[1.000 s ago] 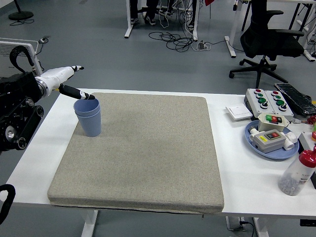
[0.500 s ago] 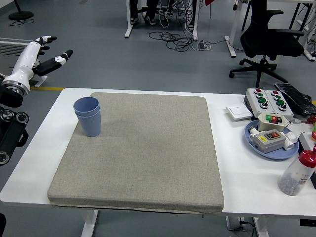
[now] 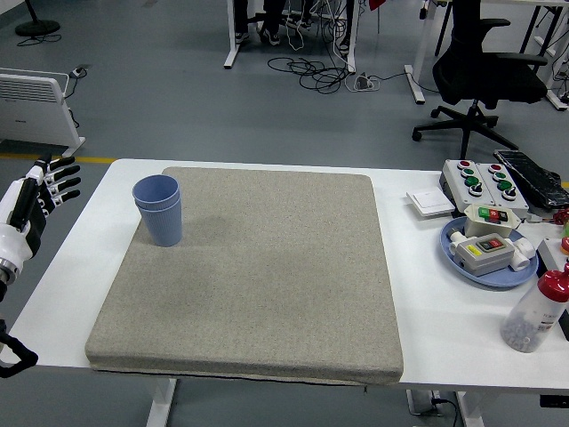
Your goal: Push cup pick cup insert cup
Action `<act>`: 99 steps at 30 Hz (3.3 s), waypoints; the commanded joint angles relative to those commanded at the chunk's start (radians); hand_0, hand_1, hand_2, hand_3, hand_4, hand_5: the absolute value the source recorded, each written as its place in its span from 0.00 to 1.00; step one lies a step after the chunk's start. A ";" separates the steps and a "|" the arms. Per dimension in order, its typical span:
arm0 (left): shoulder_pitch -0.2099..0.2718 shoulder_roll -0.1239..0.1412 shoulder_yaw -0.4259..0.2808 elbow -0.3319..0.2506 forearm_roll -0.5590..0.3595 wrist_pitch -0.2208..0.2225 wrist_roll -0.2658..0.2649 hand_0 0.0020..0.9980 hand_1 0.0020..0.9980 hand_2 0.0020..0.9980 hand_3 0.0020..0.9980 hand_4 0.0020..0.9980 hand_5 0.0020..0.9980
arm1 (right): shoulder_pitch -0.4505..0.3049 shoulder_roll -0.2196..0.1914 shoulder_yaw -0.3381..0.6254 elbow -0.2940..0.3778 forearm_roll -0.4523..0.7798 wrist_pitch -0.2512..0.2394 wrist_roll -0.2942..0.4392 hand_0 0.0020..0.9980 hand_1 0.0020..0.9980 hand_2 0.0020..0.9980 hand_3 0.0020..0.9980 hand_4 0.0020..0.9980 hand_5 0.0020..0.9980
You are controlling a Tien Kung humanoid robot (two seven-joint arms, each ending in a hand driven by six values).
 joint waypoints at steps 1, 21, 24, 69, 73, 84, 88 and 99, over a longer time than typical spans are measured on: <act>0.017 -0.015 -0.011 -0.007 -0.034 0.005 -0.016 0.83 0.88 0.90 0.81 0.62 1.00 | 0.001 0.000 0.002 0.000 -0.002 0.000 0.000 0.72 0.66 0.66 0.58 0.09 0.54; 0.128 -0.128 0.023 -0.076 -0.103 -0.027 -0.034 0.93 0.96 1.00 0.95 0.62 1.00 | 0.018 -0.004 0.006 0.000 -0.011 0.002 0.001 0.72 0.66 0.66 0.58 0.09 0.54; 0.126 -0.131 0.029 -0.074 -0.094 -0.028 -0.033 0.93 0.96 1.00 0.95 0.62 1.00 | 0.018 -0.005 0.007 0.000 -0.012 0.002 0.001 0.72 0.66 0.66 0.58 0.09 0.54; 0.125 -0.145 0.041 -0.044 -0.064 0.005 -0.046 0.95 0.98 1.00 0.98 0.62 1.00 | 0.015 -0.009 0.000 0.000 -0.011 0.001 0.004 0.72 0.66 0.67 0.58 0.09 0.54; 0.128 -0.147 0.041 -0.040 -0.066 0.011 -0.051 0.95 0.98 1.00 0.98 0.62 1.00 | 0.013 -0.010 -0.001 0.000 -0.010 0.000 0.005 0.72 0.66 0.67 0.58 0.09 0.54; 0.123 -0.149 0.039 -0.033 -0.063 0.022 -0.059 0.95 0.97 1.00 0.98 0.62 1.00 | 0.020 -0.012 -0.005 0.000 -0.003 0.000 0.007 0.72 0.66 0.67 0.58 0.10 0.54; 0.119 -0.151 0.038 -0.032 -0.059 0.023 -0.058 0.95 0.97 1.00 0.98 0.62 1.00 | 0.023 -0.012 -0.003 0.000 -0.006 0.001 0.006 0.72 0.66 0.67 0.58 0.10 0.54; 0.117 -0.153 0.029 -0.032 -0.058 0.027 -0.058 0.95 0.97 1.00 0.98 0.62 1.00 | 0.024 -0.011 0.000 0.000 -0.016 0.002 0.002 0.72 0.66 0.67 0.58 0.10 0.54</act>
